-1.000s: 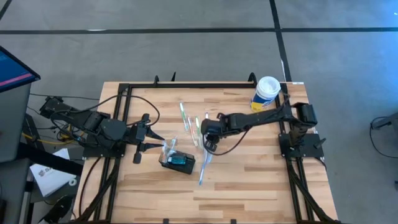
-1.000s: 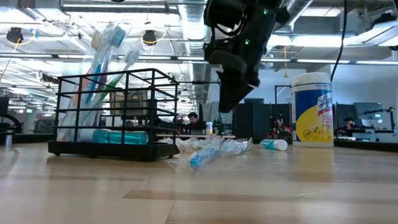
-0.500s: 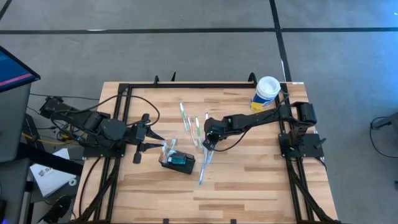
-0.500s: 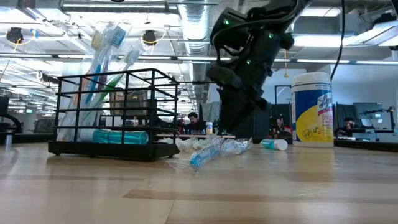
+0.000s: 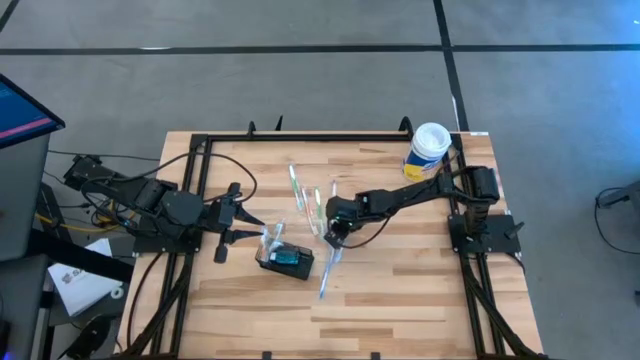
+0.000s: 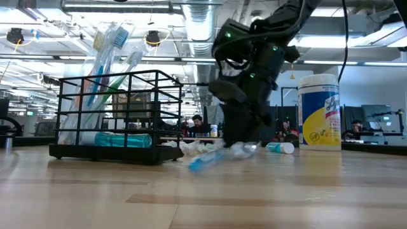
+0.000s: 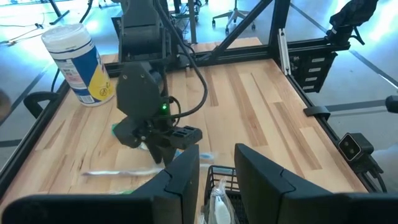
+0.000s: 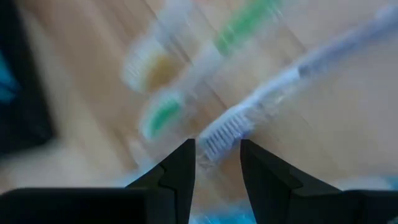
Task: Pick & Place toothbrushing station
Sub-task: Put the purple toothbrush into the wire organizer
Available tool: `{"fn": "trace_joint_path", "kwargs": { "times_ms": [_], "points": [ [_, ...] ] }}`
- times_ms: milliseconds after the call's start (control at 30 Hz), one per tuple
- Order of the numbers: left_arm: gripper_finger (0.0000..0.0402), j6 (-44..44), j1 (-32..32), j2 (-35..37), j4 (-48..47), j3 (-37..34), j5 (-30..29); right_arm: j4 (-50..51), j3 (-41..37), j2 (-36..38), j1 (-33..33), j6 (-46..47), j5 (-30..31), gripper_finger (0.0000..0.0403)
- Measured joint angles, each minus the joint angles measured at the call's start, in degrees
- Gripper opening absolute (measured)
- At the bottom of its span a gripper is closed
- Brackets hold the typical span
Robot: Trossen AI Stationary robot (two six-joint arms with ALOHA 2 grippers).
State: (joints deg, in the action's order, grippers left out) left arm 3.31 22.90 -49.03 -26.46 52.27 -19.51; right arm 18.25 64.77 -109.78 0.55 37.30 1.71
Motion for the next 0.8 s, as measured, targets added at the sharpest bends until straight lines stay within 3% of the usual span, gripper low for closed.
{"fn": "trace_joint_path", "kwargs": {
  "times_ms": [300, 400, 567, 800],
  "points": [
    [0.0095, 0.0, -0.1, 0.0, 0.11, 0.0, 0.0, -1.0, 0.38, -1.72, -0.21, -0.22, -0.37, 0.0112],
    [0.0095, 0.0, -0.09, 0.0, 0.43, 0.0, -0.02, -0.57, 0.38, -1.74, -0.21, -0.24, -0.21, 0.0088],
    [0.0095, 0.0, -0.09, 0.0, 0.44, 0.0, 0.0, 0.16, 0.36, -1.79, -0.16, -2.45, 0.08, 0.0011],
    [0.0095, 0.0, -0.09, 0.0, 0.48, 0.0, 0.0, 3.18, 2.23, -2.04, -0.41, -4.93, 0.01, 0.0001]
  ]
}}
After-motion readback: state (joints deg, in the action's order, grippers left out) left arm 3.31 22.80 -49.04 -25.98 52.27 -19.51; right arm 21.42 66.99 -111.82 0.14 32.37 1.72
